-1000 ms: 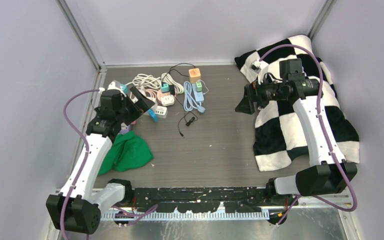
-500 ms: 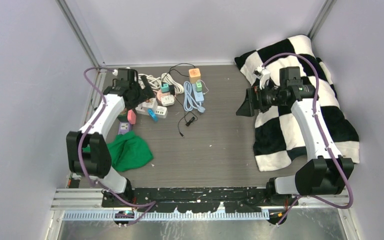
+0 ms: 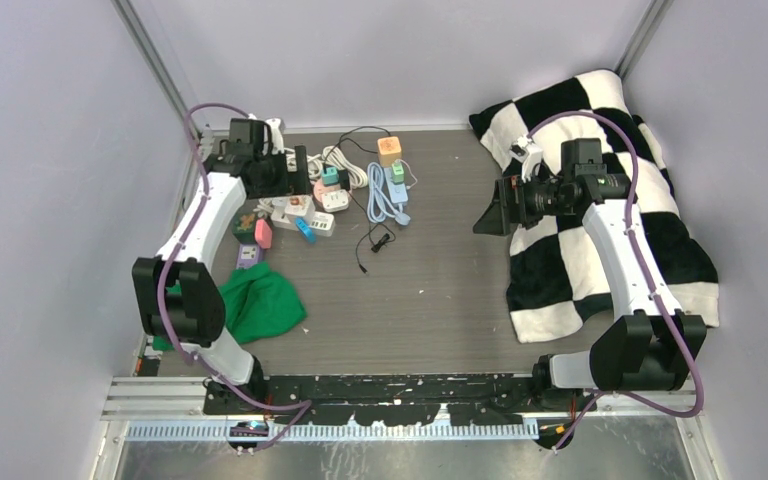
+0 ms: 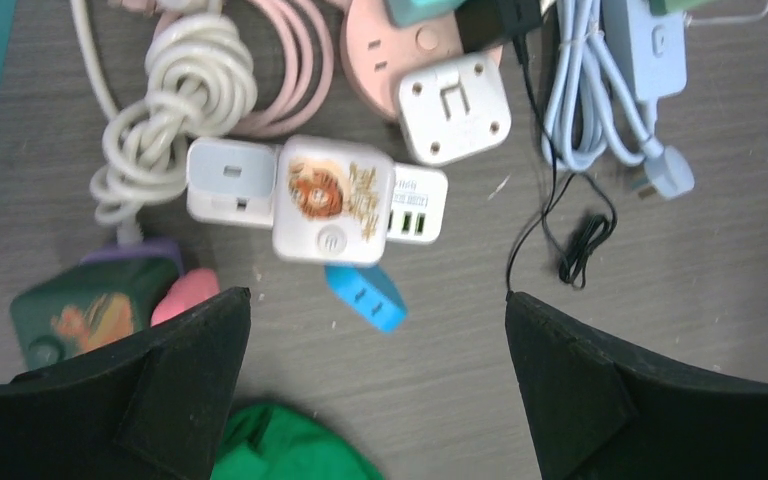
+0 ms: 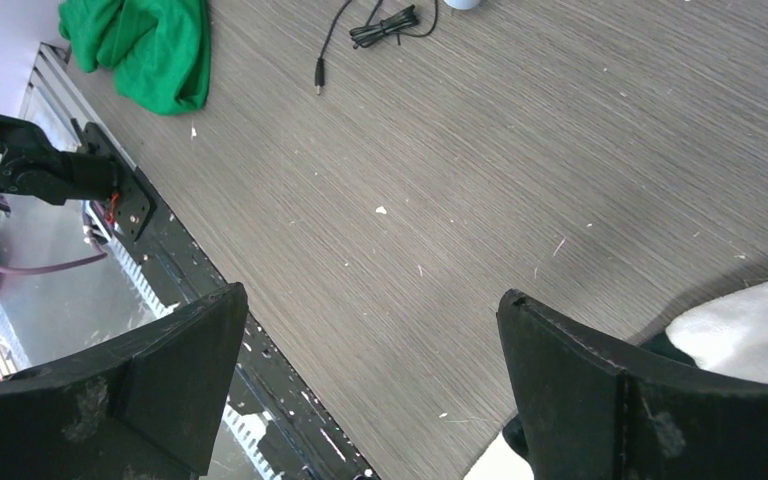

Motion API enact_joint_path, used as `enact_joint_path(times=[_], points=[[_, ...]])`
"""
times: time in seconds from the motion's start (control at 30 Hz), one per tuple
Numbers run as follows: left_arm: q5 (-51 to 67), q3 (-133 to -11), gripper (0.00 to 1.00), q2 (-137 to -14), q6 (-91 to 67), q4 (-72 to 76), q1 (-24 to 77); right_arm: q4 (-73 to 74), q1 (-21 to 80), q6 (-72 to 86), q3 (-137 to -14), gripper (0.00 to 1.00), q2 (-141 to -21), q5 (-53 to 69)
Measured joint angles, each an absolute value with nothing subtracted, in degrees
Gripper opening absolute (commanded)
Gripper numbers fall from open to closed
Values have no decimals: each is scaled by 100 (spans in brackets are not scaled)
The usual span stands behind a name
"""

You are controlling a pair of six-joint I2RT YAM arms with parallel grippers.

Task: Pull the plug off the socket
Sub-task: Pick up the socket from the corner of the board.

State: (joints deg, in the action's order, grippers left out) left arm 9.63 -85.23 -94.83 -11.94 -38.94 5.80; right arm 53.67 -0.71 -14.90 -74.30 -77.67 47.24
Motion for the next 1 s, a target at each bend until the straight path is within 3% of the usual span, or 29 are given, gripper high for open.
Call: enact_joint_path(times=[0.33,0.47,0.7,1.0], points=[[231,-6777,100,-7279,-1022,-4016,84,5234,-71,-1398,-7422,100,-7813,4912],[204,-5892,100,-6643,-1050,-3573,-596,5172,-71,-1323,-7411,100,-7922,5000],[873,-5651,98,-7520,-1542,-2263,-2137,5100,-71,-1249,-7393,100,-7990,5068],[1256,-7179,96,-9557,-797,-1566,-2176,5107,-71,-1232,-7384,100,-8003,5046]])
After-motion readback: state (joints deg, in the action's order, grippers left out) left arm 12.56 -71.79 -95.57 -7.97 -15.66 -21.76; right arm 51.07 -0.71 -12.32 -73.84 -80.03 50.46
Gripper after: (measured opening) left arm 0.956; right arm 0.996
